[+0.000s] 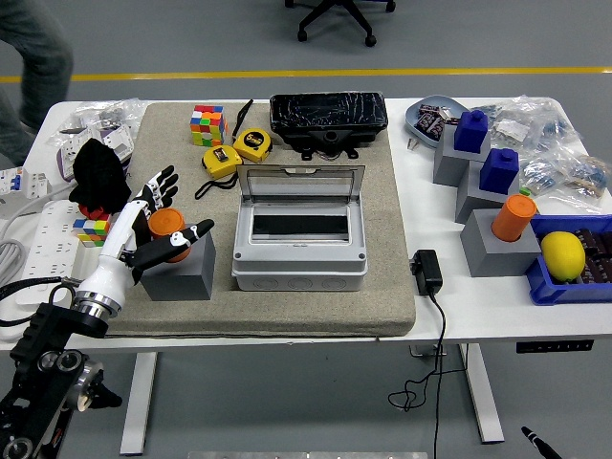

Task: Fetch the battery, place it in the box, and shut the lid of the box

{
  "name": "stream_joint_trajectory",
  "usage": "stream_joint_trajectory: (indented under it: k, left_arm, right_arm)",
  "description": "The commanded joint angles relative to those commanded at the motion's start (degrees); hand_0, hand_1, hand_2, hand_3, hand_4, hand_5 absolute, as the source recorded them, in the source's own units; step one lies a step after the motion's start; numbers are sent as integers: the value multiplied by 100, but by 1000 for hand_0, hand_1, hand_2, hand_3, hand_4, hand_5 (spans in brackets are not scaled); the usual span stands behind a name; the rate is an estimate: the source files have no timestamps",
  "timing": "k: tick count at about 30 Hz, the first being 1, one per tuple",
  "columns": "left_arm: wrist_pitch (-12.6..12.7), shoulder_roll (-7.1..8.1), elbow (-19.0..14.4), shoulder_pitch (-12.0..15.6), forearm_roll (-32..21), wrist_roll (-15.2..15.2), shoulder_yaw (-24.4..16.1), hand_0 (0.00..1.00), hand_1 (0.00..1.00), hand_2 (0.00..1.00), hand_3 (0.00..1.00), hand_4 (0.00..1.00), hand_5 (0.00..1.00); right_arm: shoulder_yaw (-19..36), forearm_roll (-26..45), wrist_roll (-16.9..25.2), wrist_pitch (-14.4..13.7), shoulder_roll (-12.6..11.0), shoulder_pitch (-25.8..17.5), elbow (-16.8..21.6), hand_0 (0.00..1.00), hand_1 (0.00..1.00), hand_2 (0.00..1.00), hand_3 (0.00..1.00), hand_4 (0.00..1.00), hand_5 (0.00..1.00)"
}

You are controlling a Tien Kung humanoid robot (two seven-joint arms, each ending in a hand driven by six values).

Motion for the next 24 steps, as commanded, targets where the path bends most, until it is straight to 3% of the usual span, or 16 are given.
stream_joint_trajectory:
  k: [8,9,14,15,24]
  left_arm:
    - [184,5,76,4,89,-76,31,998,998,998,998,998,230]
    - [200,5,82,4,83,-88,34,998,998,998,998,998,68]
    - [313,15,110,-5,72,-105,81,998,998,998,998,998,68]
    - [357,16,121,-7,82,-109,98,931,998,998,998,998,2]
    - [752,28,319,-89,27,-224,331,889,998,998,998,998,2]
  right_arm:
    - [7,1,19,3,-1,17,0,784,709,714,764,998,998]
    - [10,0,19,2,-2,18,0,785,709,713,764,998,998]
    - [48,-20,19,-1,0,9,0,785,709,713,764,998,998]
    - [60,-26,20,-2,0,6,0,786,709,713,764,998,998]
    - [128,-33,34,-9,4,5,0,787,709,714,764,998,998]
